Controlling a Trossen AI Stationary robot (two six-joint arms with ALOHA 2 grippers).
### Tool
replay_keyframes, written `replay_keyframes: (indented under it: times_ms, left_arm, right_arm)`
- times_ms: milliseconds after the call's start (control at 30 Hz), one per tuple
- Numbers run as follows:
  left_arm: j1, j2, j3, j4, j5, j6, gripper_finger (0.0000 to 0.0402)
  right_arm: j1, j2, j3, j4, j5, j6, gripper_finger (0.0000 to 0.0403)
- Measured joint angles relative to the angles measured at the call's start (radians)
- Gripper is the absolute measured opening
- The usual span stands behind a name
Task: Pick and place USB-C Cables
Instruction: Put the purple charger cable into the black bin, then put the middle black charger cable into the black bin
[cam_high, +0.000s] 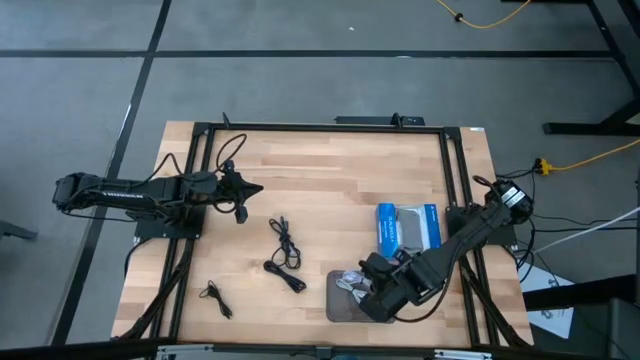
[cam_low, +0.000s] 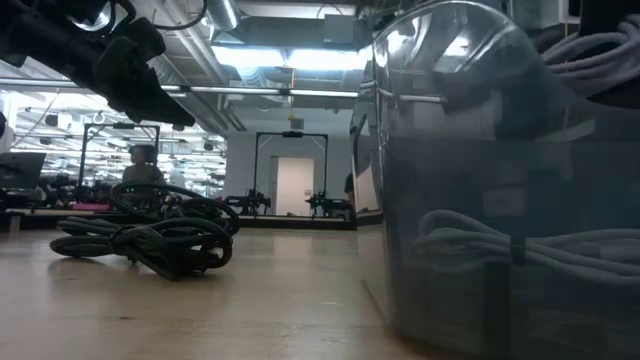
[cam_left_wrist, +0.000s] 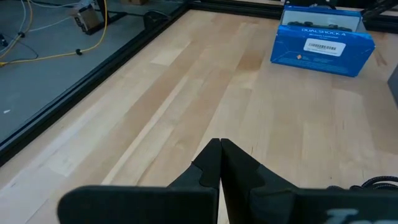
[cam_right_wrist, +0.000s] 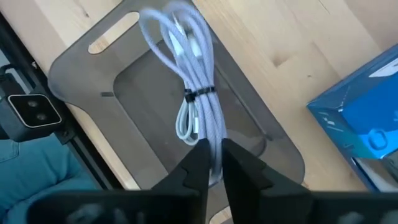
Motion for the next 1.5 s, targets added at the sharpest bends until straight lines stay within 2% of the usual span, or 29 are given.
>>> replay_keyframes:
  times_ms: [200,333,533,633,733,833,900,1000,1133,1200,1233,1300,1433,1500]
  left_arm:
    - [0.000,0.000,0.000,0.000,0.000,0.003,0.0000]
    - [0.000,0.000,0.000,-0.004,0.000,0.003,0.0000]
    - [0.000,0.000,0.000,-0.004,0.000,0.003,0.0000]
    - [0.000,0.000,0.000,-0.004,0.000,0.003,0.0000]
    - [0.000,0.000,0.000,-0.005,0.000,0.004,0.0000]
    - [0.000,0.000,0.000,-0.005,0.000,0.004,0.0000]
    - [0.000,0.000,0.000,-0.013,0.000,0.004,0.0000]
    - [0.000,0.000,0.000,-0.018,0.000,0.004,0.0000]
    - [0.000,0.000,0.000,-0.035,0.000,0.004,0.0000]
    - [0.000,0.000,0.000,-0.037,0.000,0.004,0.0000]
    - [0.000,0.000,0.000,-0.039,-0.001,0.004,0.0000]
    - [0.000,0.000,0.000,-0.045,-0.015,0.004,0.0000]
    - [0.000,0.000,0.000,-0.071,-0.073,0.004,0.0000]
    - [0.000,-0.001,0.000,-0.088,-0.076,0.004,0.0000]
  right_arm:
    - [-0.021,0.000,0.000,0.018,-0.016,-0.020,0.0080]
    - [-0.048,0.000,0.000,0.020,-0.015,-0.042,0.0085]
    - [-0.159,0.000,0.000,0.145,0.158,-0.192,0.0086]
    - [-0.252,0.012,0.000,0.306,0.174,-0.329,0.0086]
    - [-0.342,0.072,0.000,0.547,0.069,-0.533,0.0086]
    - [-0.415,0.156,0.000,0.853,-0.176,-0.704,0.0086]
    - [-0.452,0.205,0.005,1.014,-0.333,-0.771,0.0086]
    - [-0.487,0.265,0.045,1.138,-0.462,-0.804,0.0085]
    - [-0.501,0.365,0.206,1.137,-0.484,-0.900,0.0084]
    - [-0.499,0.428,0.335,1.110,-0.544,-0.977,0.0084]
    - [-0.498,0.461,0.410,1.062,-0.579,-1.016,0.0084]
    - [-0.493,0.523,0.558,0.921,-0.582,-1.066,0.0084]
    - [-0.499,0.644,0.799,0.538,-0.459,-1.091,0.0084]
    - [-0.501,0.692,0.839,0.427,-0.424,-1.066,0.0084]
